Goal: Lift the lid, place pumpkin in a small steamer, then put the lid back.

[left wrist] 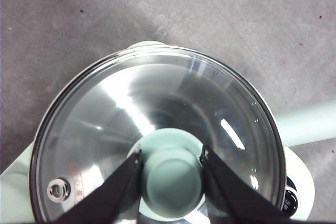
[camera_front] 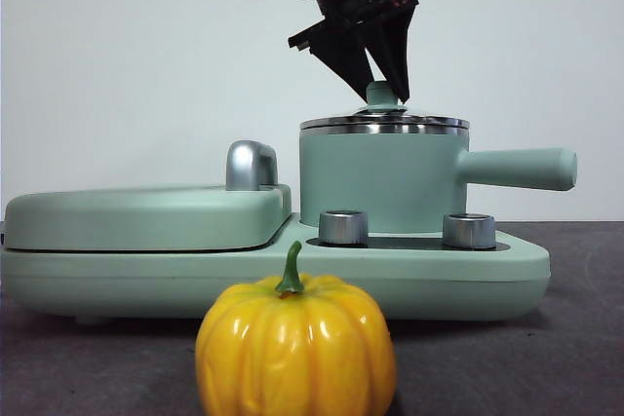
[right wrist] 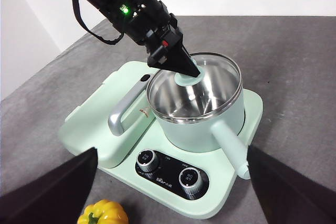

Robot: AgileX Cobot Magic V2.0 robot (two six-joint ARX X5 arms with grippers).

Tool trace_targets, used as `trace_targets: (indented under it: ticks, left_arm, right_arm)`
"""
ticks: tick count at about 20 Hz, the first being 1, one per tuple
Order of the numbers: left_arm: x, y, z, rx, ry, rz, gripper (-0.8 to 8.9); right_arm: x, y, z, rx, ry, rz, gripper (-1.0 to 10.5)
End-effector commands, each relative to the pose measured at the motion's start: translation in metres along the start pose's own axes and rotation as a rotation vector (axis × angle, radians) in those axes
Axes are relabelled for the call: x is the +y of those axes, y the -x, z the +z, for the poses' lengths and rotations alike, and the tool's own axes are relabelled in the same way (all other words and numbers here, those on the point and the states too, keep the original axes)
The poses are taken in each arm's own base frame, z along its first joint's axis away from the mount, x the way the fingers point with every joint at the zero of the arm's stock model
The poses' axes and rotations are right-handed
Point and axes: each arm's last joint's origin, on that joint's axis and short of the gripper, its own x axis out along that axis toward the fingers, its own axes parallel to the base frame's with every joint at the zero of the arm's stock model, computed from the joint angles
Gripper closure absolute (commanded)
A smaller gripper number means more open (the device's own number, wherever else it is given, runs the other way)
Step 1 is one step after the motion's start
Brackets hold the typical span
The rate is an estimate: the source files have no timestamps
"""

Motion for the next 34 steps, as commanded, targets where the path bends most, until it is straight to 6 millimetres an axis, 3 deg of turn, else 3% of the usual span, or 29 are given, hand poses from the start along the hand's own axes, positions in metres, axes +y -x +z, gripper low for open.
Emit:
trace_targets:
  ticks: [1,9,14,19,23,28,34]
  left_arm:
    - [-0.007,0.011,0.008,-0.051,-0.018,-0.016,7.99]
    - [0.004,0.070,0.004,-0.123,0.029,0.013,7.99]
    - [0.027,0.107,-0.007,-0.147,0.088,0.058,7.99]
    - [0.060,0.131,-0.018,-0.176,0.161,0.118,7.99]
    - [0.089,0.140,-0.027,-0.180,0.225,0.166,7.99]
    - [0.117,0.149,-0.038,-0.186,0.288,0.212,7.99]
    - [0.141,0.158,-0.049,-0.192,0.348,0.254,7.99]
  right_arm:
    - [0.002,0.002,0.003,-0.009,-0.003,0.003,4.9]
    - [-0.004,-0.010,0.004,0.078,-0.065,0.051,4.9]
    - [-0.006,-0.046,0.008,0.267,-0.140,0.170,4.9]
    - [0.015,-0.098,0.000,0.509,-0.133,0.206,4.9]
    - [0.047,-0.141,-0.021,0.659,-0.042,0.202,4.8]
    - [0.081,-0.192,-0.059,0.819,0.022,0.223,3.7]
    - [0.103,-0.231,-0.098,0.945,0.180,0.134,3.0]
